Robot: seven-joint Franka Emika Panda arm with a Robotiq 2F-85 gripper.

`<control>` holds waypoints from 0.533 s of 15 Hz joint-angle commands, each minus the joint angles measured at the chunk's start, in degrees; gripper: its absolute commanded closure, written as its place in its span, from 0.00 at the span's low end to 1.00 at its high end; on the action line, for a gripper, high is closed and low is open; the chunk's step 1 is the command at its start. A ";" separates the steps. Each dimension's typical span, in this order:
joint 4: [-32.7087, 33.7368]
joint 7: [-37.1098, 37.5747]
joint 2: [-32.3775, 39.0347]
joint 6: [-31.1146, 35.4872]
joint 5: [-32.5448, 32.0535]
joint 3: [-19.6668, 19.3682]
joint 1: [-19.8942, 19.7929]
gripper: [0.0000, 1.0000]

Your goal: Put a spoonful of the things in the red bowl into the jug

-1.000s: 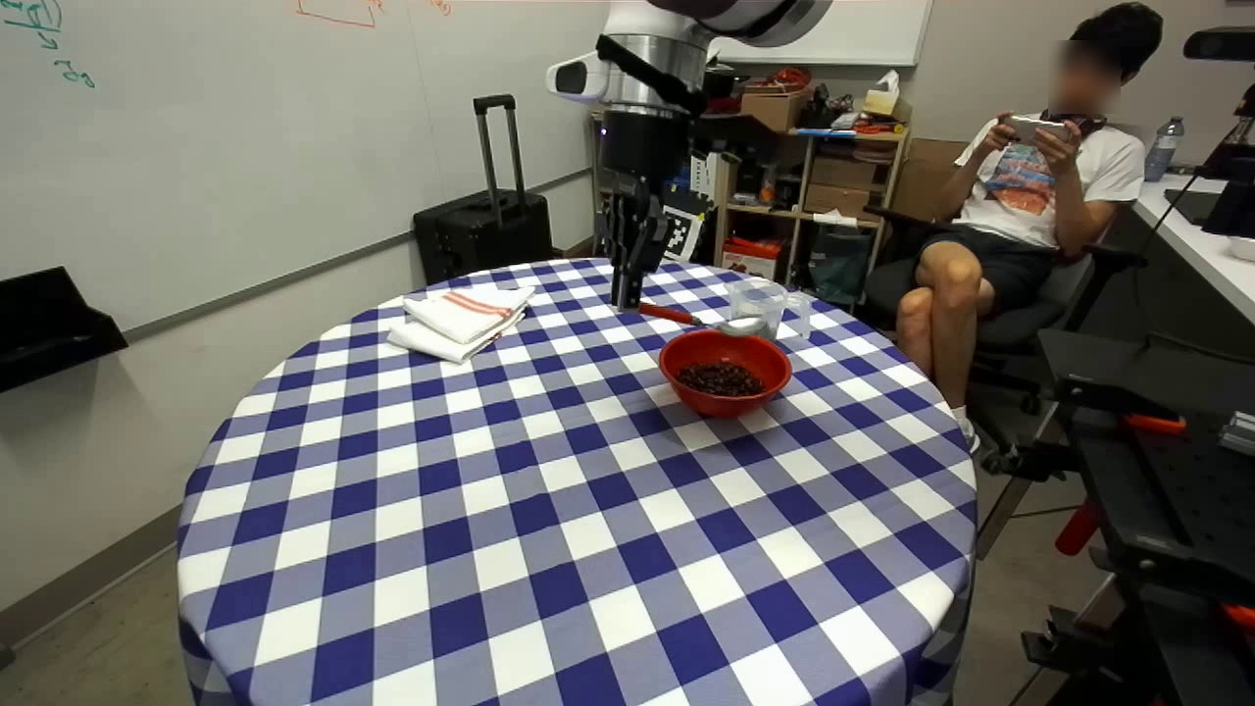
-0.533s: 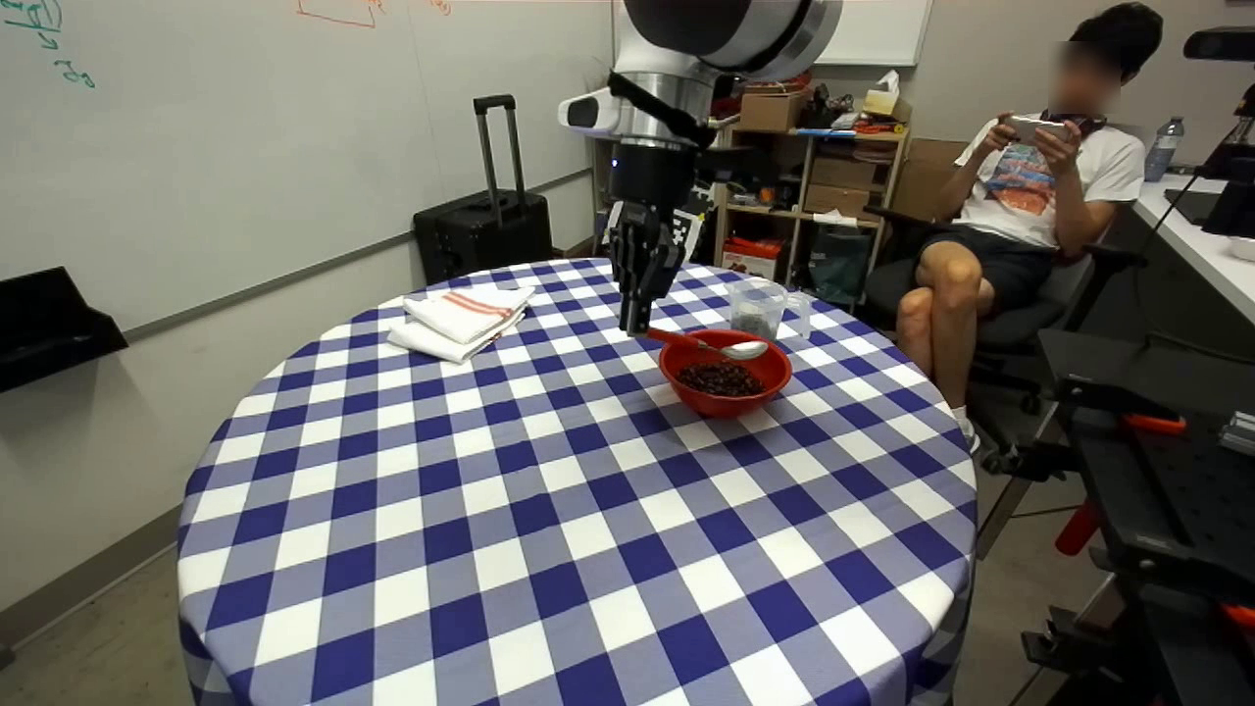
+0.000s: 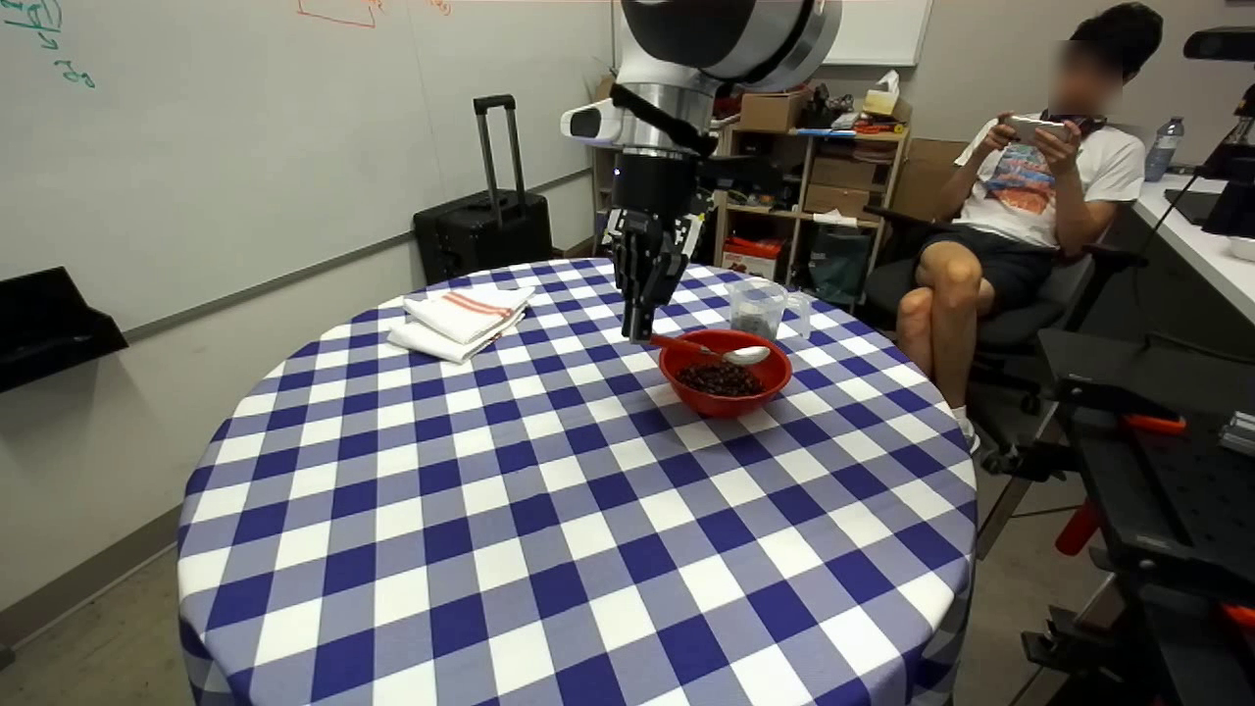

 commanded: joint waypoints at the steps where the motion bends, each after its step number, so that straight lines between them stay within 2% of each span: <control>1: 0.83 -0.06 0.48 -0.47 0.43 -0.36 0.45 0.95; 8: 6.16 2.82 4.20 -1.99 0.38 -1.30 0.54 0.95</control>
